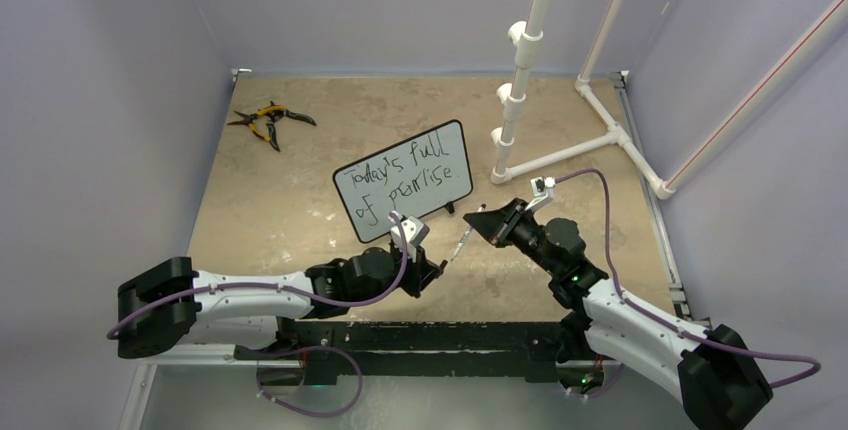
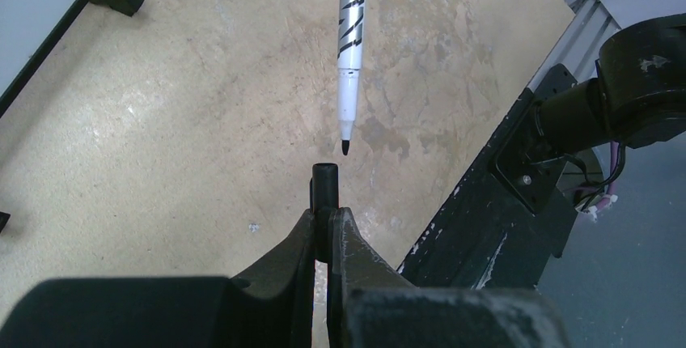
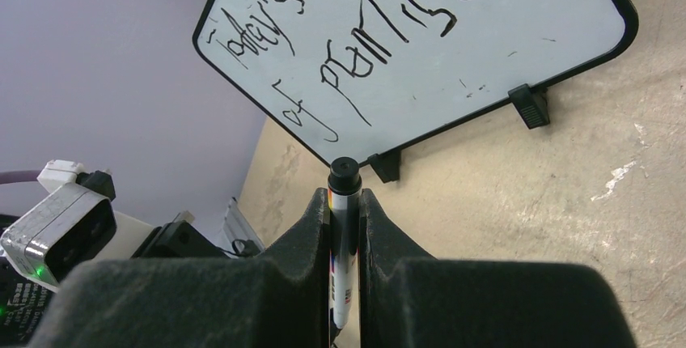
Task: Write a sentence on the whiteboard
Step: Insert the whiteboard marker without the cap into the pen cap.
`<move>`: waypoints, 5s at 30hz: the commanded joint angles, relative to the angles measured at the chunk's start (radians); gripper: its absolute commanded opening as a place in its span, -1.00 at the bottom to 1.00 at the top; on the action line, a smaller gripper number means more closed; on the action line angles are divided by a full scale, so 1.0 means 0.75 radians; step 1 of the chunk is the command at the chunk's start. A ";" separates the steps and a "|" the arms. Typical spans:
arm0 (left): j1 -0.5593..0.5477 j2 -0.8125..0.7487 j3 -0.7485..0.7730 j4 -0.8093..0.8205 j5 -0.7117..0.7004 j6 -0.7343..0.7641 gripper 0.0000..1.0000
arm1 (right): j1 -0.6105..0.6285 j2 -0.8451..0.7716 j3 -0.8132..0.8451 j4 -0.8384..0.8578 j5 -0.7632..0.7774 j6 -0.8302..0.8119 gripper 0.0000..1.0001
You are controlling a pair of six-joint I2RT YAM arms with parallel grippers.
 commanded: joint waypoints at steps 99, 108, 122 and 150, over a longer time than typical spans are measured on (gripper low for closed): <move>0.007 -0.059 0.231 -0.161 0.002 0.094 -0.21 | 0.005 -0.062 -0.078 0.106 -0.149 0.090 -1.00; 0.007 -0.055 0.286 -0.370 0.185 0.095 0.22 | 0.004 -0.073 -0.091 0.142 -0.134 0.094 -1.00; 0.020 0.189 0.331 -0.249 0.161 -0.017 0.07 | 0.004 -0.081 -0.072 0.123 -0.168 0.057 -1.00; 0.110 0.172 0.215 0.119 0.261 0.067 -1.00 | 0.005 -0.052 -0.043 -0.071 -0.468 -0.161 -1.00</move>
